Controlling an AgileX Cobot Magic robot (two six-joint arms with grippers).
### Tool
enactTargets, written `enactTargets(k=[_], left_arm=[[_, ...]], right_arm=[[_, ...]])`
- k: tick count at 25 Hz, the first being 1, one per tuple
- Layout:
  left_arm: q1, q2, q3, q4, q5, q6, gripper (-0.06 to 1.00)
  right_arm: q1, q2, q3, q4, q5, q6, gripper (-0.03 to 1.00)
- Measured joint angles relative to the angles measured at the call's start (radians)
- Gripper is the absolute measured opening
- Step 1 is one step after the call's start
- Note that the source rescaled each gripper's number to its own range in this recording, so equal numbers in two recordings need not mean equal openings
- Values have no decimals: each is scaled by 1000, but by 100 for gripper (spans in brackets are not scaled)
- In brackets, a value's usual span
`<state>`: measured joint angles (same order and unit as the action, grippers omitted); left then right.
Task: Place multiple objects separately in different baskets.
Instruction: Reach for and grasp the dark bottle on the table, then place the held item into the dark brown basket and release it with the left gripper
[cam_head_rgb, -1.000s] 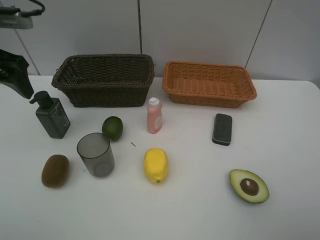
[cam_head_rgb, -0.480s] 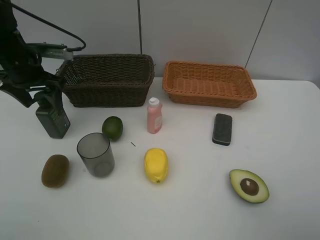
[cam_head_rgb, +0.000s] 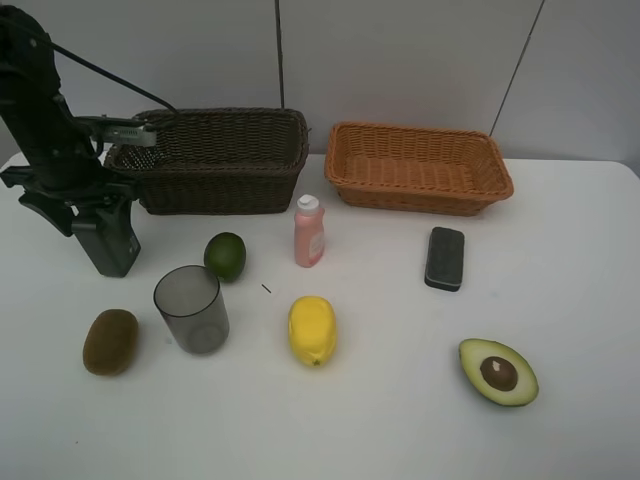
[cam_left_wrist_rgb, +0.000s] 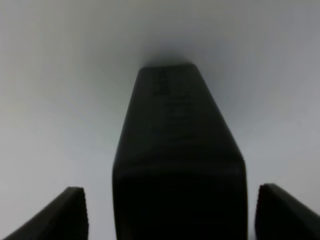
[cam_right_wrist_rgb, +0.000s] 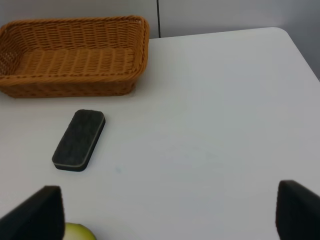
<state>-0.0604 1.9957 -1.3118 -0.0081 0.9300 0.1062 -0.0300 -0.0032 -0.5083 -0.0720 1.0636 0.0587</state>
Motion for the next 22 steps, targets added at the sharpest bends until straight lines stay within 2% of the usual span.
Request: enactTargets(k=[1, 3, 4, 8, 12, 17, 22], left_arm=[[0, 0, -1, 0, 0, -1, 55], [0, 0, -11, -1, 16, -8, 2], [0, 0, -20, 2, 29, -14, 0], [0, 2, -103, -16, 145, -29, 3], [0, -8, -254, -82, 267, -56, 3], [0, -12, -459, -184, 268, -69, 3], [0, 93, -639, -201, 268, -70, 3]], right_arm=[[0, 0, 0, 0, 0, 0, 100], [0, 0, 0, 0, 0, 0, 100], [0, 0, 0, 0, 0, 0, 100], [0, 0, 0, 0, 0, 0, 100], [0, 0, 0, 0, 0, 0, 100], [0, 0, 0, 0, 0, 0, 100], [0, 0, 0, 0, 0, 0, 100]])
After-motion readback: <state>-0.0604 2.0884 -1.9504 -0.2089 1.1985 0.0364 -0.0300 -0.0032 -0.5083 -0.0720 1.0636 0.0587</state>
